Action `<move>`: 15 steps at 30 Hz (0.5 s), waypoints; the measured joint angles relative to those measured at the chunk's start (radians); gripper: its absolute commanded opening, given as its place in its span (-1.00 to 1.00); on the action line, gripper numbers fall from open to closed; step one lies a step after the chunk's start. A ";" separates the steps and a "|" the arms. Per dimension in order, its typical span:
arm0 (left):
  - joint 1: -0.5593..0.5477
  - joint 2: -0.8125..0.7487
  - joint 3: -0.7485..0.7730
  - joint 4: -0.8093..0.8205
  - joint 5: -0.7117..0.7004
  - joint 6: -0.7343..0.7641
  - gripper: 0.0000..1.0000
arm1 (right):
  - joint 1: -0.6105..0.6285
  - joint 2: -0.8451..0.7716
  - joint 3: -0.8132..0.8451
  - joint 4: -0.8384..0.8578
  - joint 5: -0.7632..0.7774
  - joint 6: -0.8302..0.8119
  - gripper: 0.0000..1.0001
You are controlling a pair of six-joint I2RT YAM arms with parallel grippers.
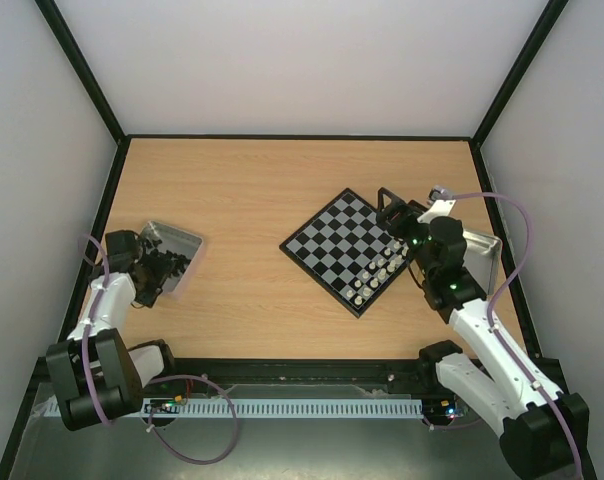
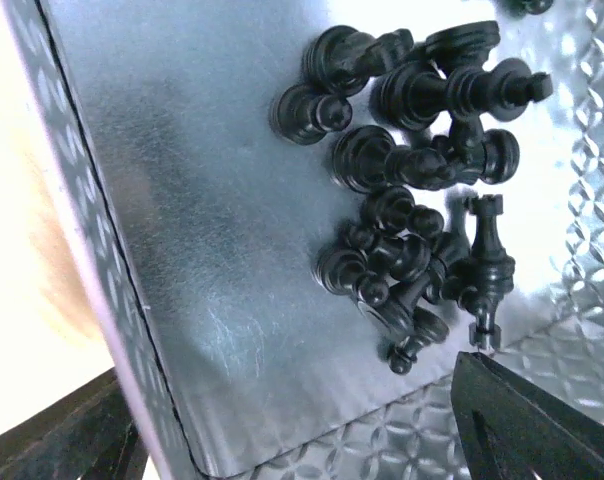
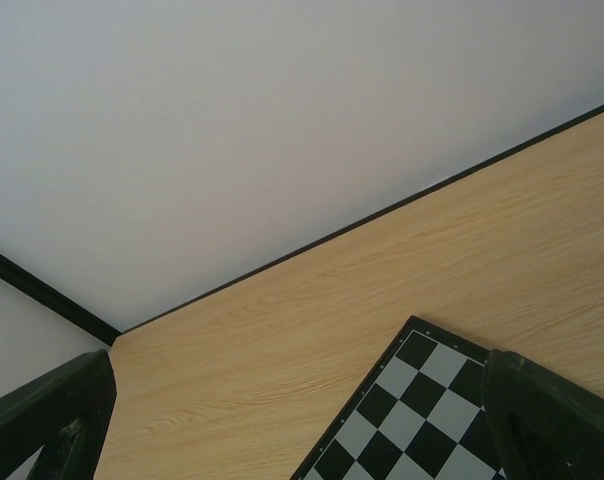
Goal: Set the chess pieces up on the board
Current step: Move the storage box to the center of the board.
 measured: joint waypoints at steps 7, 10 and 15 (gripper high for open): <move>-0.008 -0.004 -0.047 0.091 0.151 -0.005 0.21 | 0.000 0.027 -0.001 0.003 -0.006 0.000 0.97; -0.027 -0.004 -0.061 0.106 0.193 -0.011 0.05 | 0.000 0.034 -0.001 0.005 -0.009 0.000 0.97; -0.089 -0.004 -0.063 0.128 0.239 -0.018 0.01 | 0.000 0.034 -0.001 0.008 -0.010 0.000 0.97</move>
